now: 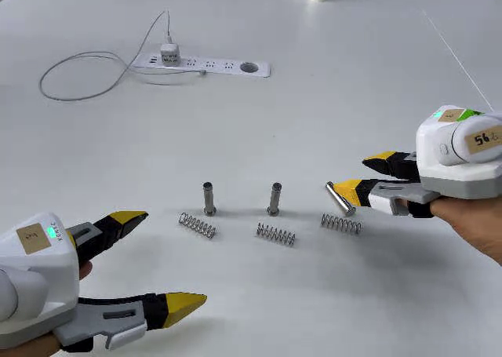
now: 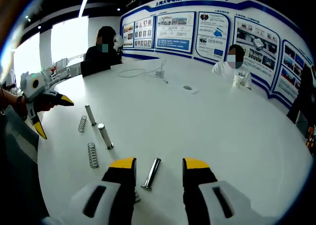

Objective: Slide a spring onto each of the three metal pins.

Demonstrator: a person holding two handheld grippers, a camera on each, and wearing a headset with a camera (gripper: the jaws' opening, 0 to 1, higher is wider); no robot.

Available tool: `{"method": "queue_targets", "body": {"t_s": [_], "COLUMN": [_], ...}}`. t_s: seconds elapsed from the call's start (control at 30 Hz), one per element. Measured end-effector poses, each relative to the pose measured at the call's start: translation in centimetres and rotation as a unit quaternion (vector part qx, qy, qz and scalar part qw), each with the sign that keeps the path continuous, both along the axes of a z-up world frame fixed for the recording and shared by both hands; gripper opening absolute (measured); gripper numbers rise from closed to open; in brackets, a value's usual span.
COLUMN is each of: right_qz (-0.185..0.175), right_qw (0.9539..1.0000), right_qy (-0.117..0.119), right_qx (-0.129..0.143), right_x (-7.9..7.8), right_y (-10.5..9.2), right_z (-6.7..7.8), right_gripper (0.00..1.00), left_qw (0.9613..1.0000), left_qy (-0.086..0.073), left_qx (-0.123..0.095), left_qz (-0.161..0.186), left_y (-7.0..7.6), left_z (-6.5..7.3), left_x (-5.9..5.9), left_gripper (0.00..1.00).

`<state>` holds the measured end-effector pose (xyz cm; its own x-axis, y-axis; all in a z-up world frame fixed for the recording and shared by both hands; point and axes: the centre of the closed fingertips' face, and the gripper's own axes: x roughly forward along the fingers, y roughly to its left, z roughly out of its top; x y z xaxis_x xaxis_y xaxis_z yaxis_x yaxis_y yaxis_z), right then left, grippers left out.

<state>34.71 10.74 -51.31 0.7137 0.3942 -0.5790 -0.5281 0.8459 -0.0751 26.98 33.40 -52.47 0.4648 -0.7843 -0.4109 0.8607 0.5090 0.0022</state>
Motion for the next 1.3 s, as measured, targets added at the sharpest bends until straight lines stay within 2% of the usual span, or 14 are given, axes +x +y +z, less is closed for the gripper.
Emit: {"method": "queue_targets", "body": {"t_s": [0.53, 0.83, 1.3], "right_qz": [-0.024, -0.048, -0.07], "right_qw": [0.9989, 0.9967, 0.9941], "right_qy": [0.038, 0.061, 0.082], "right_qx": [-0.013, -0.023, -0.015], "right_x": [1.0, 1.3, 1.6], "right_y": [0.7, 0.9, 1.1], "right_z": [-2.0, -3.5, -4.6], "right_gripper": [0.27, 0.21, 0.15], "left_qw": [1.0, 1.0, 1.0], "left_qy": [0.003, 0.005, 0.005], "left_qx": [0.0, 0.0, -0.001], "left_qz": [-0.002, -0.004, -0.005], "left_y": [-0.1, -0.2, -0.1], "left_z": [-0.2, -0.4, -0.3], "left_x": [0.1, 0.1, 0.2], "left_gripper": [0.82, 0.82, 0.82]}}
